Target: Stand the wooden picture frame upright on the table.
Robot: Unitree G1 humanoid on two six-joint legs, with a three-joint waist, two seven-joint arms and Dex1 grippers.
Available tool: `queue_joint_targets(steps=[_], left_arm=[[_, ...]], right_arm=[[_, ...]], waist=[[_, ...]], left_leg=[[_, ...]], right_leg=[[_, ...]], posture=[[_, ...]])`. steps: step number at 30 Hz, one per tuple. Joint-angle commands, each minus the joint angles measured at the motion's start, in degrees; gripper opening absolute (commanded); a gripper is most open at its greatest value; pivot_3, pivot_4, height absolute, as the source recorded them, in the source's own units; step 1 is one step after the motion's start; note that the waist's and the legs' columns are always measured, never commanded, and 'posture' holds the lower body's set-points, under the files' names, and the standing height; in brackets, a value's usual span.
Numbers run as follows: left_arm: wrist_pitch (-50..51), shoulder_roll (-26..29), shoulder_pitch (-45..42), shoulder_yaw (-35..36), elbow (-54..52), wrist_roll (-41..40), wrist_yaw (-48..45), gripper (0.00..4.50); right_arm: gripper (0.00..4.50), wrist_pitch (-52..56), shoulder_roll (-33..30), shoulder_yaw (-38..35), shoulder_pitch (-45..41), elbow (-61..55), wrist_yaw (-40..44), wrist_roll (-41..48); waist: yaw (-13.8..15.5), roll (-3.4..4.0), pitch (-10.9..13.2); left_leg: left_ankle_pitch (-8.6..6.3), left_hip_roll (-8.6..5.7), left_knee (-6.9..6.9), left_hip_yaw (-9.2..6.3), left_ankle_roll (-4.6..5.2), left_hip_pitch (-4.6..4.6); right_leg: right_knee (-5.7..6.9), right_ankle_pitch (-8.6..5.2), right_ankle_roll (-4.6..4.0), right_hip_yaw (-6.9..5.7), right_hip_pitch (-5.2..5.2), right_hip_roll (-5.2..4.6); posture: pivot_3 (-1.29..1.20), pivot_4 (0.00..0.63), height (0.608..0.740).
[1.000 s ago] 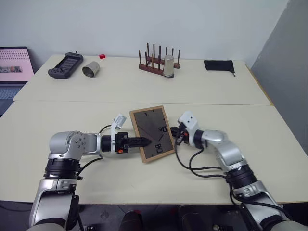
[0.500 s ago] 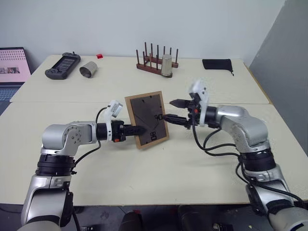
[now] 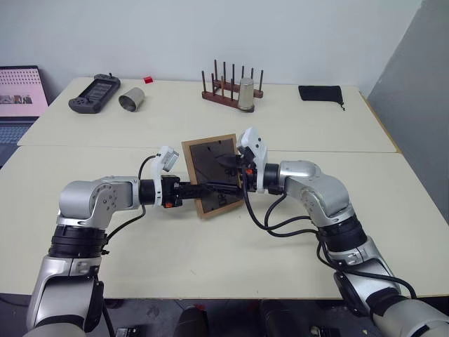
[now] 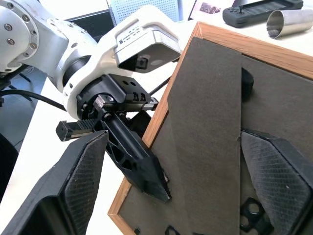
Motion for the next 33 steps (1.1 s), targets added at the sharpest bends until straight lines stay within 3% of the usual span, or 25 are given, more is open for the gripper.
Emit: queue_joint_targets(steps=[1,5,11,14,17,22,25,28,33], left_arm=[[0.3,0.7,-0.3,2.5,-3.8,-1.8,0.4,1.3],[3.4,0.8,-0.6,4.1,-3.8,-3.6,1.2,1.3],[9.0,1.5,-1.8,4.7,-2.4,-5.8,1.5,1.3],[15.0,1.9,-2.2,6.5,-2.3,-9.4,1.0,1.3],[21.8,1.6,-1.8,8.1,-2.3,-12.4,1.5,1.3],[27.0,1.1,-1.8,9.6,2.6,-23.3,6.0,1.3],[27.0,1.4,-1.4,9.1,5.4,-30.8,10.0,1.3],[27.0,1.5,-0.4,8.1,5.3,-37.7,14.2,1.3],[27.0,0.7,1.2,7.5,2.8,-45.4,20.6,1.3]], right_arm=[[4.43,4.6,-2.2,-0.6,1.7,-9.3,5.9,7.6],[4.43,7.0,-7.5,-2.3,3.6,-11.8,8.8,10.3],[4.43,3.8,-13.0,-5.5,4.2,-8.1,7.5,8.0],[4.43,-2.0,-19.1,-9.7,6.5,-5.4,7.5,5.5],[4.43,-17.0,-22.7,-11.1,8.8,-2.0,8.4,0.3],[4.43,-66.9,-26.4,-7.5,11.9,13.0,3.1,-19.4],[4.43,-88.1,-26.2,-6.3,10.4,20.9,-3.0,-27.7],[4.43,-100.6,-23.8,-4.6,7.6,26.1,-9.9,-35.8],[4.43,-109.0,-18.3,-2.4,1.7,32.0,-20.9,-47.7]], waist=[[0.0,0.0,0.0],[0.1,0.0,0.0],[-0.1,0.01,0.0],[0.1,0.0,0.0],[0.5,-0.01,0.0],[0.0,-0.02,0.0],[-0.2,-0.03,0.0],[-0.3,0.0,0.1],[-0.3,0.01,0.1]], left_leg=[[0.0,0.0,0.0,-0.01,0.0,-0.01],[0.0,0.01,0.02,-0.05,0.0,-0.03],[0.0,0.01,0.02,-0.07,0.01,-0.02],[0.0,-0.01,0.02,-0.08,0.01,-0.05],[-0.01,-0.09,0.03,-0.08,0.01,-0.13],[-0.01,-0.08,0.02,-0.1,0.02,-0.12],[-0.01,-0.08,0.05,-0.09,0.02,-0.12],[0.0,-0.08,0.08,-0.07,0.0,-0.01],[0.07,-0.05,0.06,-0.08,-0.12,0.25]], right_leg=[[0.0,0.0,0.0,-0.02,0.0,0.0],[0.0,-0.01,-0.02,-0.08,0.01,0.0],[0.02,-0.02,-0.01,-0.08,0.0,0.02],[-0.02,-0.02,-0.01,-0.08,0.0,0.01],[-0.11,-0.05,0.04,-0.09,0.0,-0.08],[-0.12,-0.11,0.14,-0.11,0.0,-0.07],[-0.07,-0.07,0.09,-0.08,0.0,-0.08],[0.05,-0.06,0.08,-0.02,0.02,-0.09],[0.19,-0.05,0.05,0.01,0.19,-0.08]], posture=[[0.0,0.15,0.74],[0.0,0.15,0.74],[0.0,0.15,0.74],[0.0,0.15,0.74],[0.0,0.15,0.74],[0.0,0.15,0.74],[0.0,0.15,0.74],[0.0,0.15,0.74],[0.0,0.15,0.74]])
